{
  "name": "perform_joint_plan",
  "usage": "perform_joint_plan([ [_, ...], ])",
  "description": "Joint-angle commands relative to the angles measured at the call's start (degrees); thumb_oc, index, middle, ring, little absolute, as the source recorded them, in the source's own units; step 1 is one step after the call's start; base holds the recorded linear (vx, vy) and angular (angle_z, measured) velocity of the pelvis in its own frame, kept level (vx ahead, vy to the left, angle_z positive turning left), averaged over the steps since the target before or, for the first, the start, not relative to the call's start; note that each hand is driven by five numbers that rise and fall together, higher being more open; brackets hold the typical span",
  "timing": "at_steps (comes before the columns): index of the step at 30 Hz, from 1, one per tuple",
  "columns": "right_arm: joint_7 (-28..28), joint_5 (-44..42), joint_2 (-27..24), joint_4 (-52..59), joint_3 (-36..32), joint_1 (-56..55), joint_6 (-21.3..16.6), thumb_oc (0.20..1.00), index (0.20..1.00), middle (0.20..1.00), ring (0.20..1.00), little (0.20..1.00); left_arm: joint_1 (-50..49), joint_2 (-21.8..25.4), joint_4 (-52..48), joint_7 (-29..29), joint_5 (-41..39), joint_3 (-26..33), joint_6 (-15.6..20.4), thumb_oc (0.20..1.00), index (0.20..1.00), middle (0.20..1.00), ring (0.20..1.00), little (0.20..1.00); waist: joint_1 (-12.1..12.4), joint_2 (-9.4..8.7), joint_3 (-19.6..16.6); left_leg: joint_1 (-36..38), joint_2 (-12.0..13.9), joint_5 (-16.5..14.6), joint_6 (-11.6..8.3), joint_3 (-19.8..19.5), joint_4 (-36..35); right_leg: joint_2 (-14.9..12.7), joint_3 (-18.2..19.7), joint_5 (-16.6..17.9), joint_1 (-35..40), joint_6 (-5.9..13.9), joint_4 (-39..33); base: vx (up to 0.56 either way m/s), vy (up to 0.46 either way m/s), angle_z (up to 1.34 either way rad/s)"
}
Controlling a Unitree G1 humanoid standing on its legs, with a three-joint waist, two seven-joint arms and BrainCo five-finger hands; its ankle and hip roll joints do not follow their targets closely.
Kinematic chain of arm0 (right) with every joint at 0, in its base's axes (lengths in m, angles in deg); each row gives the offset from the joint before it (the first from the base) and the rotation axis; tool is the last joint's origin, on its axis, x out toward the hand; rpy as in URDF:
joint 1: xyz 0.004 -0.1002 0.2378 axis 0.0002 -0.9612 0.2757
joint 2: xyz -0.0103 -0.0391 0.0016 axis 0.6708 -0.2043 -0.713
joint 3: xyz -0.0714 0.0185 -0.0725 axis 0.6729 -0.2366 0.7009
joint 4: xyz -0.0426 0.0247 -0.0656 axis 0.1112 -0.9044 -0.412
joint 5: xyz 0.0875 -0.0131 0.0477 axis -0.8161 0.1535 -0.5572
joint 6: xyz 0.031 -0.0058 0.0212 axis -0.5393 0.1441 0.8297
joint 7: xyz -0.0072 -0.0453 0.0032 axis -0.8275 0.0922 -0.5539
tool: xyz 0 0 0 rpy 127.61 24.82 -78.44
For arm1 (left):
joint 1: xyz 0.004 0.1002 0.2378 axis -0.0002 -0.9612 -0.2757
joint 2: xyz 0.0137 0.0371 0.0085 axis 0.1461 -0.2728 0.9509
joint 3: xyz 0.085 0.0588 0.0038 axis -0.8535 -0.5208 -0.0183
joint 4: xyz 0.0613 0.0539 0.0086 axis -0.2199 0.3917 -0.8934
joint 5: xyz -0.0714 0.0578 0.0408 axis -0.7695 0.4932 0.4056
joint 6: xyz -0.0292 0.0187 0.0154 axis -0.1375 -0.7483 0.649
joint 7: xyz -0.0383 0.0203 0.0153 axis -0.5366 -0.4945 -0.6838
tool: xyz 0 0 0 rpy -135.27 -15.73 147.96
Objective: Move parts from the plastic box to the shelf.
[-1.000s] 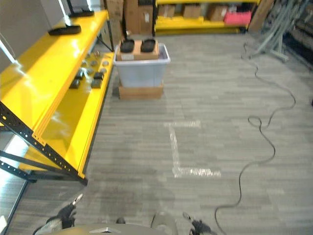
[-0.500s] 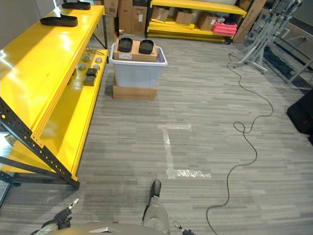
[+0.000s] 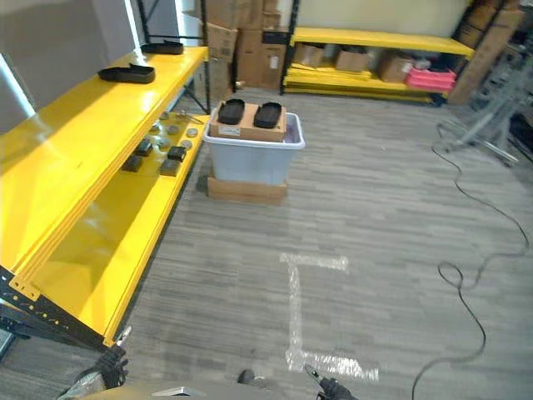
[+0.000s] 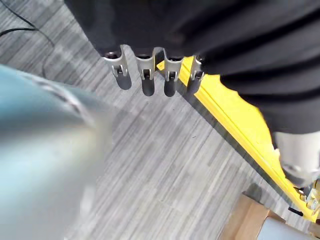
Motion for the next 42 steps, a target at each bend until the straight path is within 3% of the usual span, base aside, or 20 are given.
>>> perform_joint_plan([
  [1, -0.64, 3.89, -2.01, -2.57, 0.39, -1.03, -1.48, 1.000, 1.000, 1.000, 1.000, 1.000, 0.91, 0.87, -1.93, 0.26, -4.01, 0.83, 2.25, 1.000, 1.000, 1.000, 1.000, 1.000, -1.23, 0.62, 3.00, 8.05, -2.60, -1.92, 1.80, 5.91, -26.53, -1.56, 2.63, 2.15, 2.73, 7.55, -4.72, 0.32, 0.110, -0.16],
  [3, -0.50, 5.13, -2.13, -2.16, 0.89, -0.81, -2.05, 1.000, 1.000, 1.000, 1.000, 1.000, 0.41, 0.63, -2.21, 0.87, -5.72, 1.17, 3.08, 1.000, 1.000, 1.000, 1.000, 1.000, -0.47, 1.28, 3.15, 6.83, -5.24, 1.00, 1.72, 6.29, -42.22, -1.93, 3.33, 2.52, 3.47, 8.99, -3.94, 0.45, 0.217, -0.37],
  [4, -0.35, 5.43, -2.45, -1.66, 1.05, -0.95, -2.47, 1.000, 1.000, 1.000, 1.000, 1.000, -0.04, 0.75, -2.65, 1.11, -7.05, 1.20, 3.04, 1.000, 1.000, 1.000, 1.000, 1.000, 0.10, 2.23, 3.18, 6.19, -4.71, 7.08, 0.68, 6.33, -52.75, -1.58, 3.90, 1.81, 4.29, 9.42, -3.11, 0.59, 0.253, -0.49],
  [6, 0.27, 5.01, -3.32, -0.54, 1.12, -1.40, -3.16, 1.000, 1.000, 1.000, 1.000, 1.000, -0.72, 0.99, -3.22, 1.08, -8.68, 1.29, 3.11, 1.000, 1.000, 1.000, 1.000, 1.000, 0.62, 2.91, 3.55, 4.59, -3.42, 12.01, -0.18, 6.63, -60.47, -1.80, 4.02, 1.01, 5.23, 9.52, -1.47, 0.54, 0.185, -0.44],
  [11, 2.18, 5.81, -6.01, 5.41, 2.12, -2.49, -2.91, 1.000, 1.000, 1.000, 1.000, 1.000, -2.31, 1.36, -3.54, 0.35, -11.17, 3.72, 3.91, 1.000, 1.000, 1.000, 1.000, 1.000, 1.61, 3.25, 5.20, -2.15, 0.51, 12.16, -0.16, 6.41, -58.47, -3.25, 2.58, -4.70, 6.96, 8.46, 6.22, 0.55, 0.167, -0.61],
  [12, 2.80, 4.82, -6.36, 4.85, 2.55, -0.57, -2.68, 1.000, 1.000, 1.000, 1.000, 1.000, -3.55, 1.40, -3.06, 0.32, -9.87, 5.81, 4.47, 1.000, 1.000, 1.000, 1.000, 1.000, 3.46, 3.78, 4.49, -0.78, 0.13, 11.17, 0.59, 5.93, -54.08, -3.21, 2.84, -10.58, 8.84, 7.65, 11.53, 1.08, 0.265, -0.66],
  [13, 3.12, 3.57, -6.01, 4.23, 2.29, 0.45, -2.45, 1.000, 1.000, 1.000, 1.000, 1.000, -4.06, 1.68, -3.07, 0.41, -8.49, 6.54, 4.14, 1.000, 1.000, 1.000, 1.000, 1.000, 4.56, 3.57, 3.76, -0.25, -1.15, 9.87, 1.37, 6.22, -50.67, -3.57, 2.37, -12.72, 10.41, 7.69, 14.11, 1.39, 0.359, -0.39],
  [14, 3.74, 2.59, -5.22, 3.62, 1.82, 1.30, -2.76, 1.000, 1.000, 1.000, 1.000, 1.000, -3.96, 2.38, -2.98, 0.42, -6.37, 6.90, 3.17, 1.000, 1.000, 1.000, 1.000, 1.000, 5.61, 2.68, 2.27, 0.75, -3.62, 7.94, 3.14, 8.16, -47.26, -5.13, 0.91, -11.48, 11.81, 9.12, 18.73, 1.19, 0.421, -0.97],
  [15, 3.01, 1.48, -4.13, 4.67, 2.24, 2.28, -2.45, 1.000, 1.000, 1.000, 1.000, 1.000, -3.12, 2.45, -2.53, 0.46, -4.06, 5.94, 3.11, 1.000, 1.000, 1.000, 1.000, 1.000, 6.09, 1.74, 0.27, 3.82, -9.37, 5.12, 6.58, 9.86, -48.78, -7.76, 0.24, -4.57, 10.49, 13.01, 27.62, 0.92, 0.403, -0.55],
  [17, 1.47, 0.71, -3.46, 6.58, 3.03, 2.71, -1.45, 1.000, 1.000, 1.000, 1.000, 1.000, -2.94, 2.34, -3.58, 1.42, -5.14, 4.33, 2.82, 1.000, 1.000, 1.000, 1.000, 1.000, 5.95, 1.82, -0.40, 6.15, -13.10, 2.87, 9.02, 9.81, -50.42, -10.08, 1.42, 1.16, 6.32, 15.18, 34.59, 0.50, 0.307, 0.48],
  [18, 0.91, 0.54, -3.15, 7.37, 3.21, 2.81, -1.12, 1.000, 1.000, 1.000, 1.000, 1.000, -2.90, 2.42, -4.38, 1.90, -6.02, 3.75, 2.48, 1.000, 1.000, 1.000, 1.000, 1.000, 5.72, 1.99, -0.48, 7.11, -14.15, 1.97, 9.60, 9.90, -51.13, -10.37, 1.69, 1.29, 4.49, 15.54, 35.12, 0.35, 0.160, 0.59],
  [21, 1.08, -0.04, -2.20, 7.59, 3.40, 3.18, -2.84, 1.000, 1.000, 1.000, 1.000, 1.000, -1.72, 2.82, -6.09, 2.74, -7.33, 1.85, 1.77, 1.000, 1.000, 1.000, 1.000, 1.000, 5.04, 2.29, 0.35, 8.30, -15.72, 0.55, 9.13, 8.96, -51.74, -8.04, 0.32, -2.26, 0.17, 14.38, 25.69, 0.30, -0.089, 0.21],
  [23, 2.12, -0.21, -2.30, 7.31, 3.05, 3.23, -4.24, 1.000, 1.000, 1.000, 1.000, 1.000, -0.98, 2.54, -6.36, 3.60, -7.54, 1.73, 1.68, 1.000, 1.000, 1.000, 1.000, 1.000, 4.94, 2.15, 1.42, 9.12, -15.75, 0.34, 7.96, 7.68, -51.19, -7.35, -0.98, -1.27, -0.40, 13.40, 13.67, 0.35, -0.252, 0.52],
  [25, 4.37, 0.70, -2.26, 7.83, 1.43, 1.75, -5.45, 1.000, 1.000, 1.000, 1.000, 1.000, -1.35, 2.43, -6.57, 3.31, -6.60, 2.95, 1.43, 1.000, 1.000, 1.000, 1.000, 1.000, 3.32, 2.47, 2.28, 14.35, -15.24, -2.15, 7.54, 5.65, -52.07, -10.88, -0.09, 8.37, -6.98, 15.48, 1.62, 0.49, -0.340, 0.49],
  [27, 4.93, 0.58, -1.27, 8.18, 0.46, 0.82, -6.65, 1.000, 1.000, 1.000, 1.000, 1.000, -1.86, 3.13, -6.73, 1.62, -4.99, 2.57, 1.70, 1.000, 1.000, 1.000, 1.000, 1.000, 1.80, 3.28, 3.52, 18.25, -13.83, -6.89, 8.63, 3.71, -51.64, -14.65, 2.09, 13.03, -13.45, 17.58, -1.36, 0.53, -0.391, -0.29],
  [29, 3.95, -0.27, -0.12, 9.73, -0.68, -0.67, -7.12, 1.000, 1.000, 1.000, 1.000, 1.000, -3.24, 3.57, -7.30, -0.84, -2.78, 1.83, 2.18, 1.000, 1.000, 1.000, 1.000, 1.000, 0.70, 3.20, 4.55, 21.16, -12.18, -10.17, 9.09, 2.71, -49.93, -17.27, 3.18, 14.42, -16.88, 18.17, -3.07, 0.75, -0.519, 0.50],
  [31, 2.47, -1.35, -0.02, 9.36, -1.08, -1.24, -7.27, 1.000, 1.000, 1.000, 1.000, 1.000, -3.94, 3.42, -7.78, -2.67, -1.94, 0.47, 1.77, 1.000, 1.000, 1.000, 1.000, 1.000, 0.27, 2.07, 4.19, 21.65, -9.95, -12.82, 8.33, 3.49, -44.42, -15.34, 2.37, 12.63, -10.99, 17.89, -3.45, 0.93, -0.626, 1.08],
  [35, 1.64, -2.87, -1.19, 6.29, -0.97, -0.37, -7.19, 1.000, 1.000, 1.000, 1.000, 1.000, -3.74, 2.36, -7.19, -4.49, -2.24, 0.35, 0.43, 1.000, 1.000, 1.000, 1.000, 1.000, 0.43, 0.77, 2.25, 22.35, -7.30, -13.87, 6.60, 3.38, -39.28, -11.33, 2.03, 8.16, -6.43, 16.17, -0.48, 0.47, -0.317, 0.67],
  [39, 0.75, -1.58, -2.80, 4.83, -1.13, 0.39, -5.88, 1.000, 1.000, 1.000, 1.000, 1.000, -3.84, 0.74, -6.71, -4.43, -3.14, -0.12, 0.67, 1.000, 1.000, 1.000, 1.000, 1.000, 0.09, -0.41, 0.61, 21.97, -5.38, -10.05, 4.68, 4.15, -34.21, -9.35, 2.01, 6.69, -5.08, 12.57, -0.48, 0.27, -0.219, 0.24],
  [42, 0.51, -1.86, -4.42, 3.07, -1.22, 0.62, -4.93, 1.000, 1.000, 1.000, 1.000, 1.000, -3.38, -0.08, -6.08, -4.51, -4.16, -0.36, 0.50, 1.000, 1.000, 1.000, 1.000, 1.000, 0.60, 0.53, -0.15, 18.12, -1.72, -4.80, 0.74, 2.39, -21.40, -4.93, 1.71, 4.74, -1.94, 9.48, -2.55, 0.26, -0.230, -0.09],
])
